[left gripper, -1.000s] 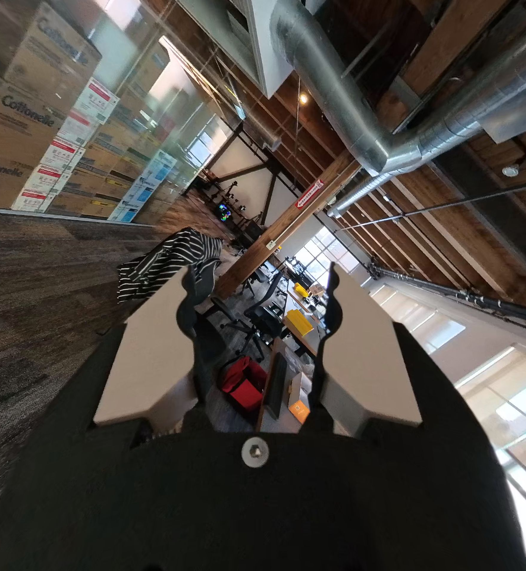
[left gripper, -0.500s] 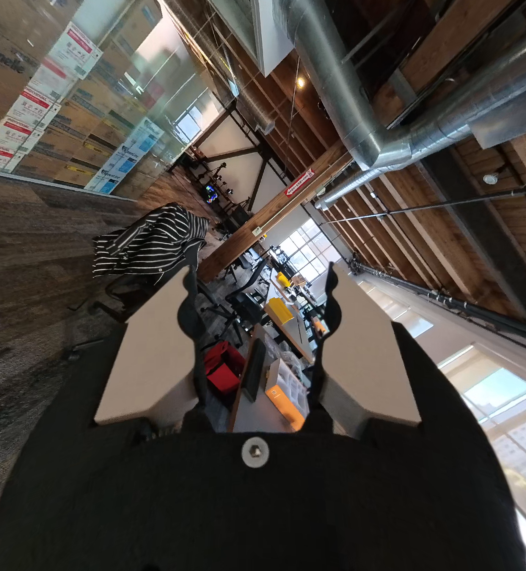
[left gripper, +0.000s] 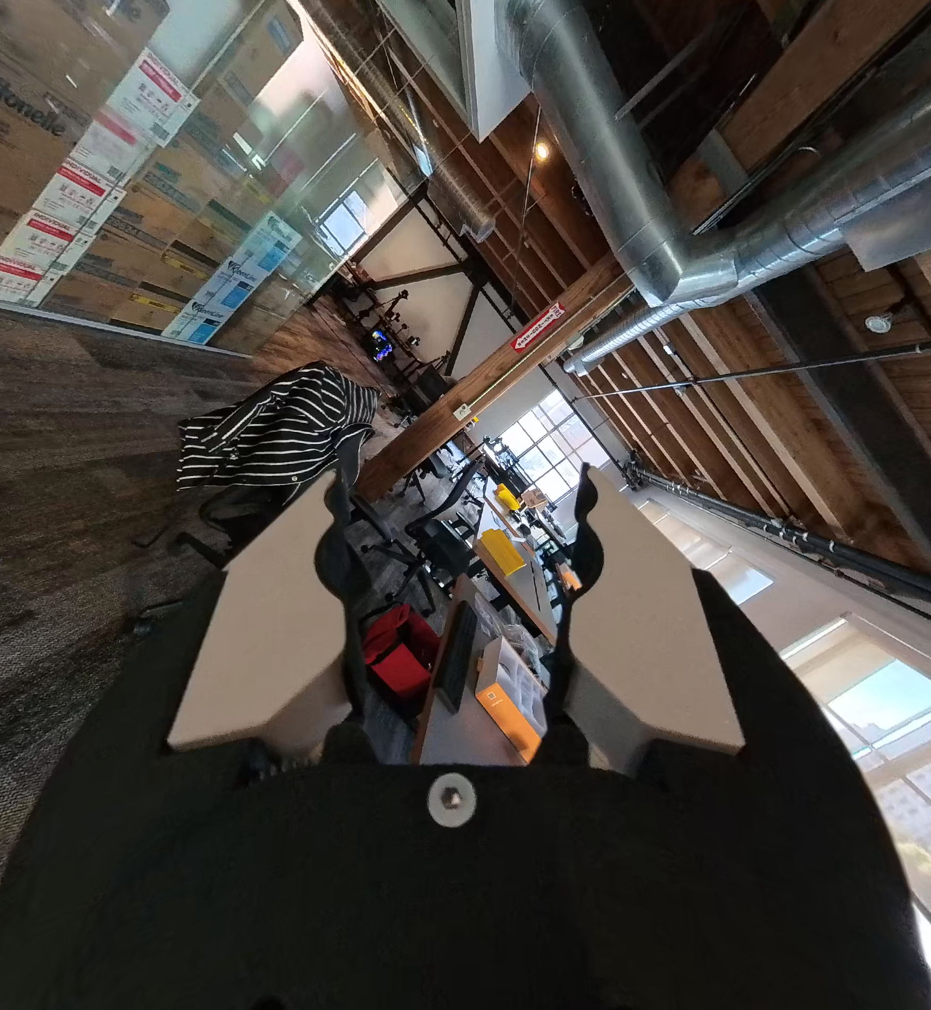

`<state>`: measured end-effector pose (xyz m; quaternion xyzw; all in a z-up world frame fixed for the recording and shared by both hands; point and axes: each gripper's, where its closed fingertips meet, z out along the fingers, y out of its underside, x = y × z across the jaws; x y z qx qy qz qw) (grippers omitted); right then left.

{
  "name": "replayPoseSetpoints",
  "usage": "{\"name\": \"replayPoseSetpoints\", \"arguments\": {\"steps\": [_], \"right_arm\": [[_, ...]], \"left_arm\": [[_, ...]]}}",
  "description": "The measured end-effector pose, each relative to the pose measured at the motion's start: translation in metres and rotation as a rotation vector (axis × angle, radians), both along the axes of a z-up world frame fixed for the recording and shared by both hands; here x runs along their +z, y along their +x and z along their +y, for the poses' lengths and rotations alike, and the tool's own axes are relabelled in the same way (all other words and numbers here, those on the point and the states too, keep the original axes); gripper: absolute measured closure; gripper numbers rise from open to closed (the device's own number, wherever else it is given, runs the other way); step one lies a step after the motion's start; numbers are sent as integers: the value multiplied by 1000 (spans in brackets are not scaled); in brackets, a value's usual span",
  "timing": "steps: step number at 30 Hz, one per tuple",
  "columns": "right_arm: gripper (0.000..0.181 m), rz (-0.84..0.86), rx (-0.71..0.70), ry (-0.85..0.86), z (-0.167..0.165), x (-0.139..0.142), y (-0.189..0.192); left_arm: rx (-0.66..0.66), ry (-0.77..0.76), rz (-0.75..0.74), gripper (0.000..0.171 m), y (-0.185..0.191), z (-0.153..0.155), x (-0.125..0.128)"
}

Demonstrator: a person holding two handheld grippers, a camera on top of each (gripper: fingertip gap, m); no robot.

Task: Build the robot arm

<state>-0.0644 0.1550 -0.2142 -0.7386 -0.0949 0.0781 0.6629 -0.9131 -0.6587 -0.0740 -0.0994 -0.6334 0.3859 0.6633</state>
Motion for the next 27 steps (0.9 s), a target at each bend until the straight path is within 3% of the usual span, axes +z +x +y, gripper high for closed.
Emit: {"name": "replayPoseSetpoints", "arguments": {"steps": [11, 27], "right_arm": [[167, -29, 10, -18, 2, -3, -4], [171, -139, 81, -9, 2, -6, -14]], "left_arm": [[-2, 5, -10, 90, 8, -14, -1], [30, 45, 18, 90, 45, -81, -2]]}}
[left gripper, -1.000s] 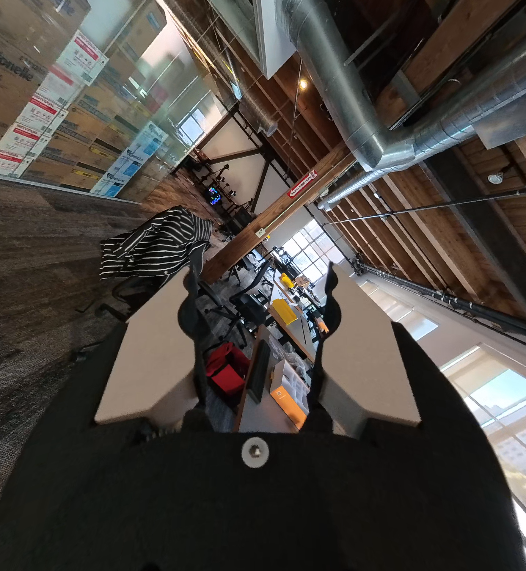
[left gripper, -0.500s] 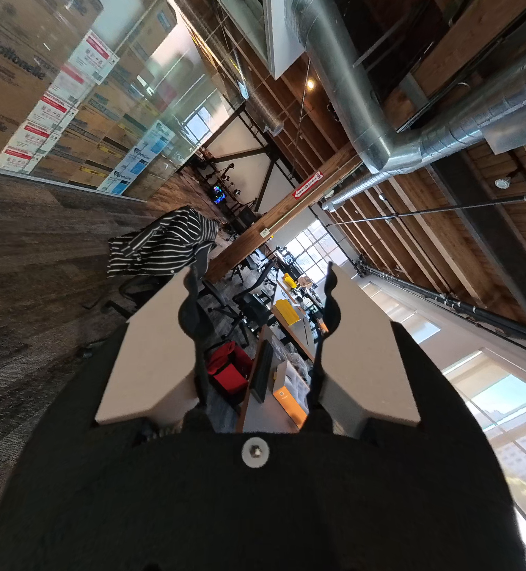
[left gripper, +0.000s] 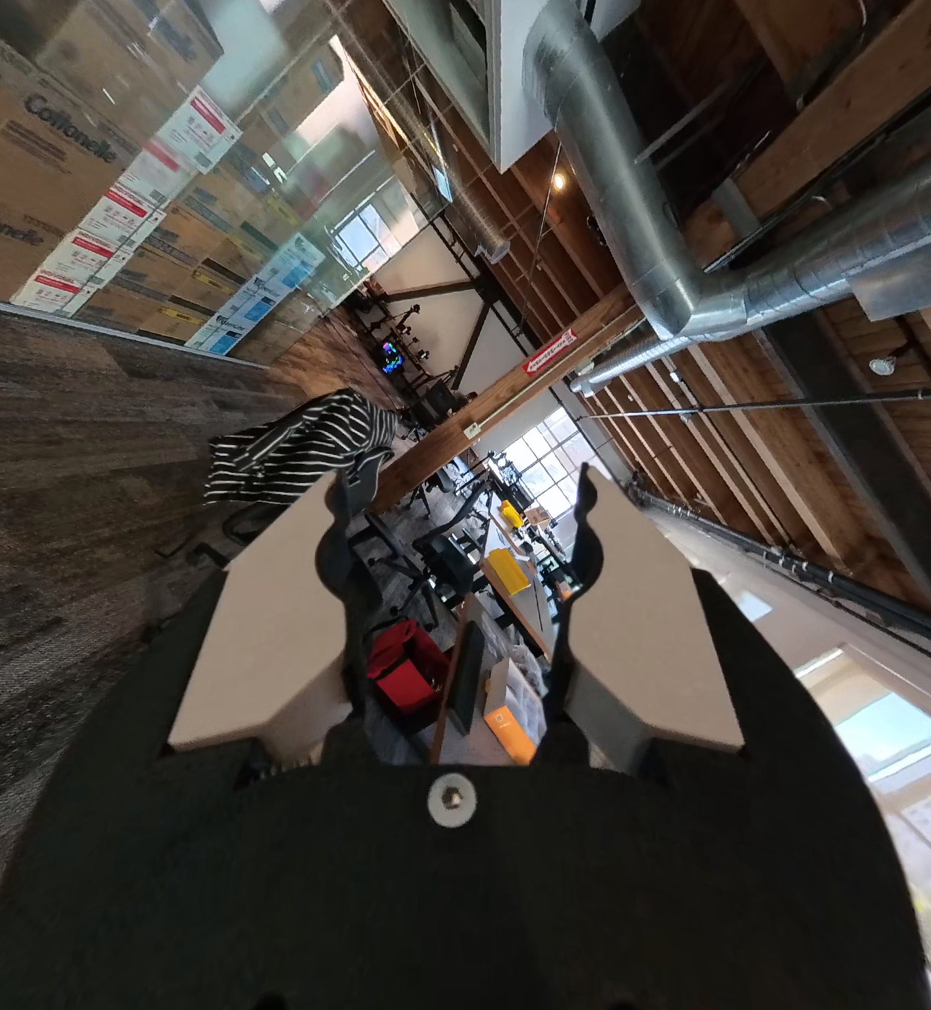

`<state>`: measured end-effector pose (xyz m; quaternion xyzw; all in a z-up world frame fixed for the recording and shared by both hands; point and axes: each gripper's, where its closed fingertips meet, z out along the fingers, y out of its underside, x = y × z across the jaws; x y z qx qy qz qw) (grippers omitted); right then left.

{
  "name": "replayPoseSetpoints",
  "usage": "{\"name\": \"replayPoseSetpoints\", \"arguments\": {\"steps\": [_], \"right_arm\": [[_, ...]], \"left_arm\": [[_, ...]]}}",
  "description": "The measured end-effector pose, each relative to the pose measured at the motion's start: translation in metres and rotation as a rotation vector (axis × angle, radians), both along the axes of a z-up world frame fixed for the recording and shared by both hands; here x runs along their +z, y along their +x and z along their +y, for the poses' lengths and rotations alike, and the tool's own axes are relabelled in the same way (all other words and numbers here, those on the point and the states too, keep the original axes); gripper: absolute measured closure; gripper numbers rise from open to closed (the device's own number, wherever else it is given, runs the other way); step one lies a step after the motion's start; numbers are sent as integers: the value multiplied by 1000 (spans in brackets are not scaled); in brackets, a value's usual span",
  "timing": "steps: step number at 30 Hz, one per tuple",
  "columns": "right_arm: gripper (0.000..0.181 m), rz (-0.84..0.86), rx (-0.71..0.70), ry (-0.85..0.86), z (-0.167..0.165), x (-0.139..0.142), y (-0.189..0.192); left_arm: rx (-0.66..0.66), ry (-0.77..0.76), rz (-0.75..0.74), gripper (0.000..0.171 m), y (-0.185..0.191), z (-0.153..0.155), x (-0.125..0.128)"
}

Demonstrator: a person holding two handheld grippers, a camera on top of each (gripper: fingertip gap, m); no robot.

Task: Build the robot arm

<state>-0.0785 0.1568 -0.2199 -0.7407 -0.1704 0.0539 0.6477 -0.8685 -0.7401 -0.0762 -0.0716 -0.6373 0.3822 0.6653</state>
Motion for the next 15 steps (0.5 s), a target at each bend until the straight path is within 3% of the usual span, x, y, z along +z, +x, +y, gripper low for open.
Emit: {"name": "replayPoseSetpoints", "arguments": {"steps": [7, 15], "right_arm": [[172, -40, 28, 23, -2, 1, -6], [172, -81, -55, 79, -7, 7, 4]], "left_arm": [[-56, 15, -78, 90, -8, -24, -51], [-10, 107, -115, 90, -9, -82, -114]]}}
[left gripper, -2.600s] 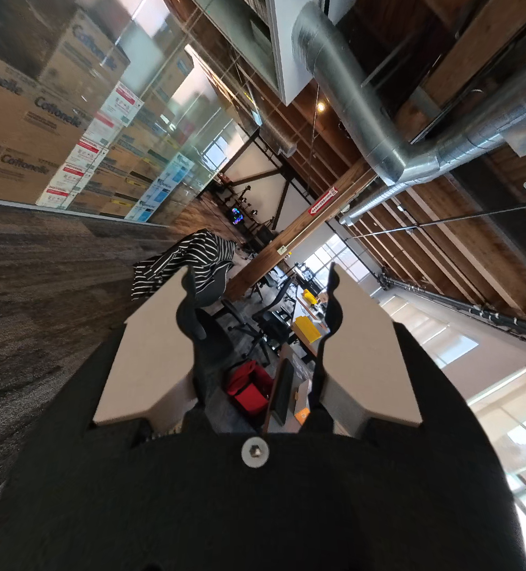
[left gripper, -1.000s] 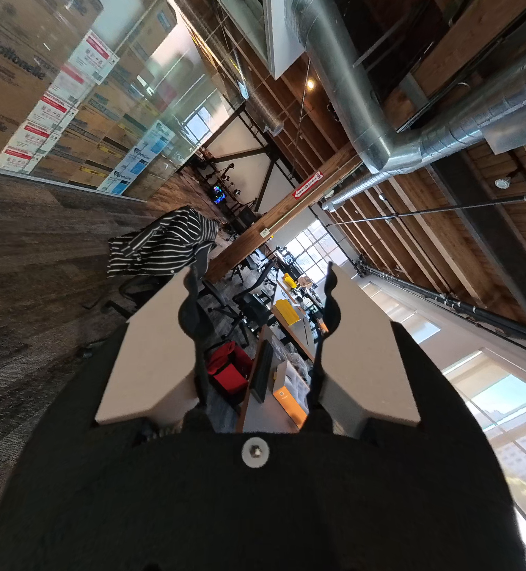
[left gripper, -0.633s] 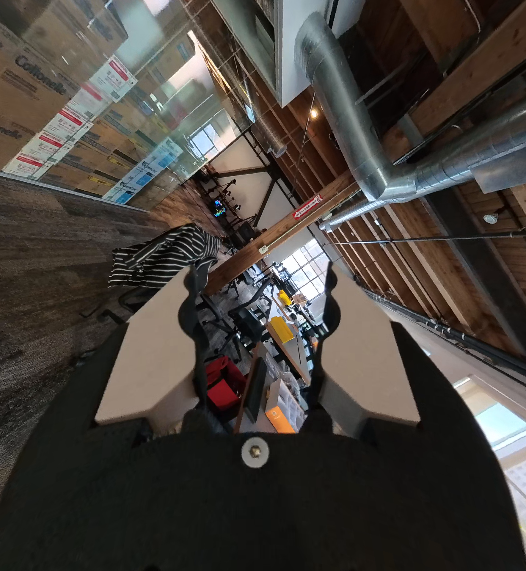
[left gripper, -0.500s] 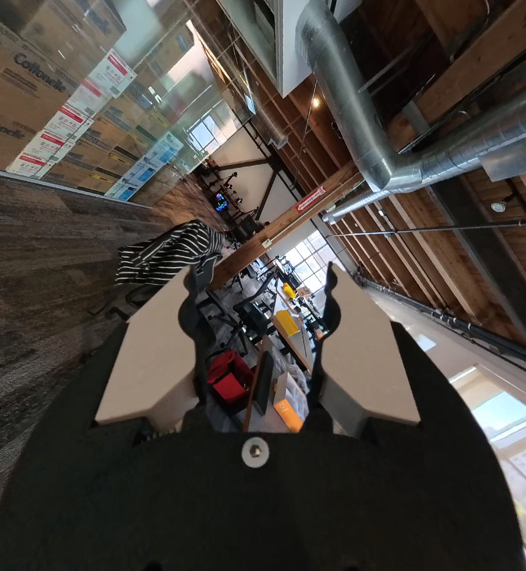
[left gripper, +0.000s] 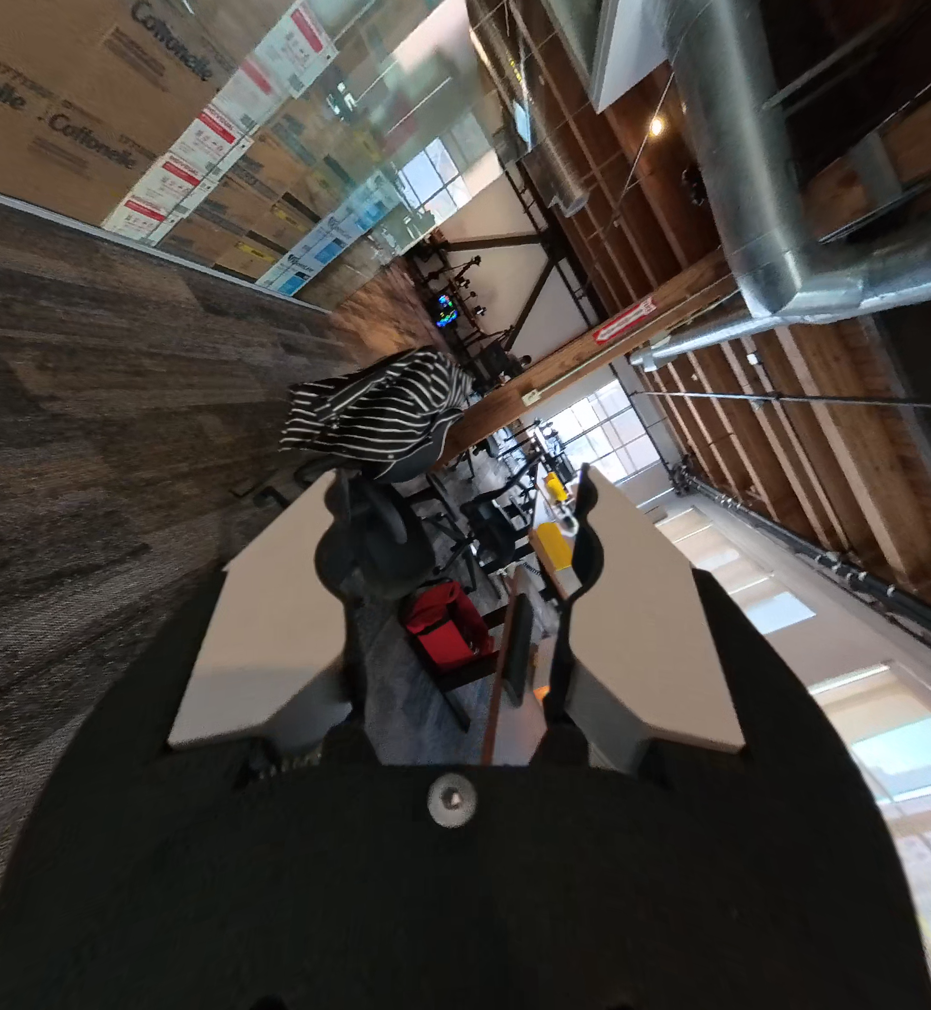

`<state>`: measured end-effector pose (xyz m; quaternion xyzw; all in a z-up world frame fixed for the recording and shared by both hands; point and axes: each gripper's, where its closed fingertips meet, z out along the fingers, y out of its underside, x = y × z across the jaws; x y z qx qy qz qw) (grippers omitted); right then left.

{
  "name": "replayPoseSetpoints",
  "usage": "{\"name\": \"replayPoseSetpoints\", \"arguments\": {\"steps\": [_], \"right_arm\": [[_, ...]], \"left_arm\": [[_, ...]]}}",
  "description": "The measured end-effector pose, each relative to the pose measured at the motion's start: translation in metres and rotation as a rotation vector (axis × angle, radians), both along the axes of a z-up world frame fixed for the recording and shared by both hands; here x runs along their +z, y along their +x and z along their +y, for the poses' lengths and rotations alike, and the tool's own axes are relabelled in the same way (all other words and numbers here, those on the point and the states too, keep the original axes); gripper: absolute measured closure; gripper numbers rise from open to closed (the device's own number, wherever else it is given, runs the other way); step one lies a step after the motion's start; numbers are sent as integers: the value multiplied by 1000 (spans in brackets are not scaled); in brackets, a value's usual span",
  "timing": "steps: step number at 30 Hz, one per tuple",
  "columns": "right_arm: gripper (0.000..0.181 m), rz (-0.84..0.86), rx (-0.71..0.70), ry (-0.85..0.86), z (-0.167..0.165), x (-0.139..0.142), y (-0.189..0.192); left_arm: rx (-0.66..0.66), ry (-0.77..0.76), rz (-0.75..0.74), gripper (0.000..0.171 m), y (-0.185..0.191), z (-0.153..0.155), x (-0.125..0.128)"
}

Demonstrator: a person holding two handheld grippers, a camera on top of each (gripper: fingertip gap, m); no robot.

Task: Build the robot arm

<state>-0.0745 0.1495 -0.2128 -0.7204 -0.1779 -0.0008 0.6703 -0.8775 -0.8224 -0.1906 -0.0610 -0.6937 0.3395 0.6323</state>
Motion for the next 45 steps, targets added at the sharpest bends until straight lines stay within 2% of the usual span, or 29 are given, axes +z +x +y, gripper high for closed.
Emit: {"name": "replayPoseSetpoints", "arguments": {"steps": [8, 14, 19, 22, 25, 29, 33, 37, 42, 45], "right_arm": [[171, -155, -74, 38, 0, 1, -1], [171, -269, -202, 33, 1, -3, 11], [171, -282, -380, -5, -11, -6, 34], [171, -360, -450, -20, -20, -8, 34], [171, -466, -458, -38, -24, -14, 20], [171, -579, -422, -69, -25, -25, -2], [170, -547, -350, -35, -26, -22, -19], [165, -391, -258, -18, -25, -17, -27], [160, -289, -24, -18, -19, -18, -46], [161, -250, 123, 21, -14, -13, -59]], "left_arm": [[-4, -46, -158, 89, -26, -39, -68], [-78, -237, -405, 88, -77, -47, -115], [-145, -408, -568, 85, -140, -61, -133], [-186, -483, -603, 84, -182, -65, -139], [-248, -480, -570, 84, -216, -59, -142], [-293, -506, -597, 84, -231, -53, -153], [-314, -451, -584, 84, -220, -45, -165], [-303, -417, -588, 84, -183, -35, -173], [-269, -375, -549, 84, -112, -15, -166], [-232, -370, -552, 86, -47, 6, -156]]}}
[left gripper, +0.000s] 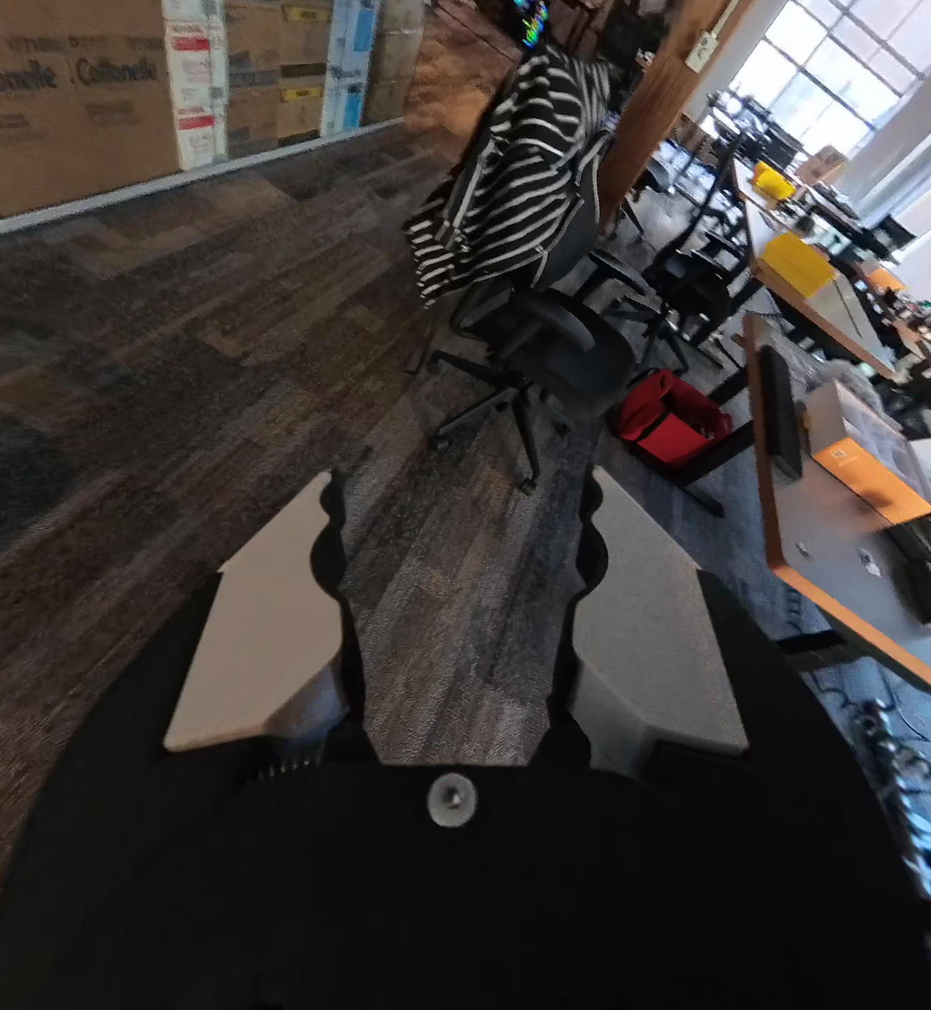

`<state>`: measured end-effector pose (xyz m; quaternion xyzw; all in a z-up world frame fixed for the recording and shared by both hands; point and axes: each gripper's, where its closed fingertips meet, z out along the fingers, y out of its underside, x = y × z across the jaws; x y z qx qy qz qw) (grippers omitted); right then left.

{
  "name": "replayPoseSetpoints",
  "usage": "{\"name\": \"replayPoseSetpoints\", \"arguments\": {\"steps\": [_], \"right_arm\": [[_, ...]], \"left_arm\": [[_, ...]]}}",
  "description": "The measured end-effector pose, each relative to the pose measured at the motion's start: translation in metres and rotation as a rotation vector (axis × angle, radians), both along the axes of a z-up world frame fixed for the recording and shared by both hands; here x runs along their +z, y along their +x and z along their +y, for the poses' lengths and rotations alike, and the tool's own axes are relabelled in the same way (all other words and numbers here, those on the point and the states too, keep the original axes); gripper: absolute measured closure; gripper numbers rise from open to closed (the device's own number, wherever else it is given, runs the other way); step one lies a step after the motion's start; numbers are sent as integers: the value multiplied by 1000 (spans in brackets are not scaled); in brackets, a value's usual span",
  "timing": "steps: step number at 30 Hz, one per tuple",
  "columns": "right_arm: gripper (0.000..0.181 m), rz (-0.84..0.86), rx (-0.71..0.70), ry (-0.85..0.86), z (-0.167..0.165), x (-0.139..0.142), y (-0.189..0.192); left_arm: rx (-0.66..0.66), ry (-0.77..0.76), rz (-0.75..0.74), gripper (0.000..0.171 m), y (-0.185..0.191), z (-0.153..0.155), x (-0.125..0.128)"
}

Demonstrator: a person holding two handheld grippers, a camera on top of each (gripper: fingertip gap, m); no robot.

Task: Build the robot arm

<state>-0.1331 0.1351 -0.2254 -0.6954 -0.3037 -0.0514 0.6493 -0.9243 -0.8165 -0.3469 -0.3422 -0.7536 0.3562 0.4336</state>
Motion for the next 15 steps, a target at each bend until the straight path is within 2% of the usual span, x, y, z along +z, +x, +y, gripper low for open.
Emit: {"name": "replayPoseSetpoints", "arguments": {"steps": [2, 4, 7, 11, 15], "right_arm": [[160, 66, 76, 13, -2, 8, -7], [161, 142, 121, 39, -7, 18, -8], [165, 289, 136, 59, -7, 32, 0], [165, 489, 151, -71, -3, 31, 2], [168, 442, 151, -62, -2, 24, 0]], "left_arm": [[65, -3, 8, 86, 45, 2, 11], [115, 29, 57, 86, 81, 3, 35], [145, 8, 152, 86, 123, 5, 93], [147, -139, 197, 88, 171, 8, 174], [240, -200, 240, 88, 220, 2, 228]]}}
